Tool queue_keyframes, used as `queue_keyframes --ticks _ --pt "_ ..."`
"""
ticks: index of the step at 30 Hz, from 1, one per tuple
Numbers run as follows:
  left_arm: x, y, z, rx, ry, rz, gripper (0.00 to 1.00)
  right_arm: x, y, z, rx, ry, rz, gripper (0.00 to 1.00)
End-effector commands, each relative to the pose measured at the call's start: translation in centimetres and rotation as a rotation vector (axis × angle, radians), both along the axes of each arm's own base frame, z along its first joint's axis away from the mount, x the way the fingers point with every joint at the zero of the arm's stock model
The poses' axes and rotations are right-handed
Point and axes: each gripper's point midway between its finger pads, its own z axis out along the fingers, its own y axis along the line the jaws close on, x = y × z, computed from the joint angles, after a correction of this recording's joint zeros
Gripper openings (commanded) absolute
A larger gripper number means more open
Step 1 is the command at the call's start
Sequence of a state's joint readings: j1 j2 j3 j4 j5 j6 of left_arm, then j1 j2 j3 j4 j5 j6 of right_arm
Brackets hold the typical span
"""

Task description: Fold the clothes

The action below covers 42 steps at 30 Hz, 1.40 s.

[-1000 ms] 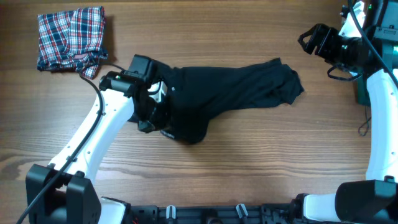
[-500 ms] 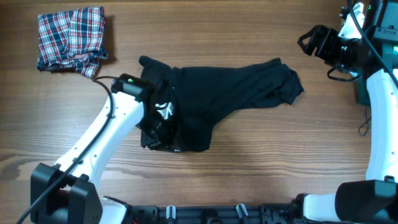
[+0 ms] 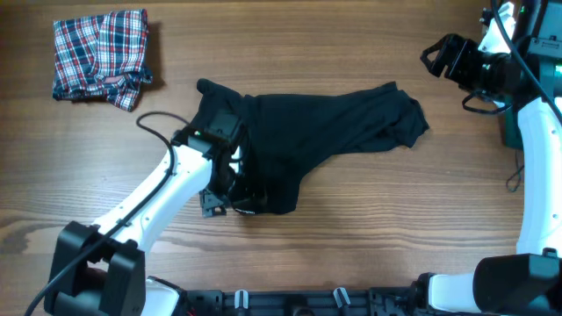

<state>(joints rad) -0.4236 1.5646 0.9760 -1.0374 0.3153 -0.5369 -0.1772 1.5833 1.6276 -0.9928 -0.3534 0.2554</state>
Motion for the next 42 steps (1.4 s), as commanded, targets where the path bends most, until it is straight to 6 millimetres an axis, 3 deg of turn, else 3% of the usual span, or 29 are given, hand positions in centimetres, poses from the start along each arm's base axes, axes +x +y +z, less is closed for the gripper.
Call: queue_keyframes --ticks 1,9,15,17,19,21,24,27,32,36,39,42 --pt "-0.9 -0.3 -1.4 -0.024 0.029 0.018 0.91 0.2 0.0 0.1 -0.025 -0.011 0.011 0.88" --pt "1.7 -0.7 -3.7 -0.014 -0.063 -0.017 0.91 0.2 0.0 0.1 -0.026 -0.011 0.013 0.88" --pt "2.4 -0.8 -5.1 -0.008 -0.069 -0.039 0.88 0.1 0.0 0.0 -0.026 -0.008 0.014 0.88" --pt "2.4 -0.8 -5.1 -0.009 -0.068 -0.038 0.79 -0.1 0.1 -0.1 -0.022 -0.001 0.016 0.87" --pt "2.4 -0.8 -5.1 -0.009 -0.067 -0.038 0.6 -0.6 0.2 -1.0 -0.017 0.047 0.016 0.88" --pt "2.3 -0.8 -5.1 -0.008 -0.065 -0.038 0.36 -1.6 0.5 -2.9 -0.014 0.136 0.04 0.87" --pt "2.3 -0.8 -5.1 -0.008 -0.066 -0.038 0.19 -1.9 1.3 -6.3 0.012 0.249 0.061 0.87" --pt "2.3 -0.8 -5.1 -0.007 -0.062 -0.038 0.18 -1.2 3.0 -9.9 0.063 0.306 0.103 0.85" --pt "1.7 -0.5 -5.1 0.003 -0.041 -0.038 0.06 0.7 1.1 -15.9 -0.02 0.404 0.015 0.87" --pt "1.6 -0.5 -5.1 0.005 -0.035 -0.038 0.04 2.0 -0.6 -19.2 -0.046 0.425 -0.016 0.88" --pt "1.6 -0.5 -5.1 0.004 -0.036 -0.038 0.04 2.2 -2.1 -20.5 -0.083 0.441 -0.05 0.88" --pt "1.8 -0.6 -5.1 0.002 -0.043 -0.038 0.04 2.4 -2.2 -21.7 -0.085 0.453 -0.05 0.88"
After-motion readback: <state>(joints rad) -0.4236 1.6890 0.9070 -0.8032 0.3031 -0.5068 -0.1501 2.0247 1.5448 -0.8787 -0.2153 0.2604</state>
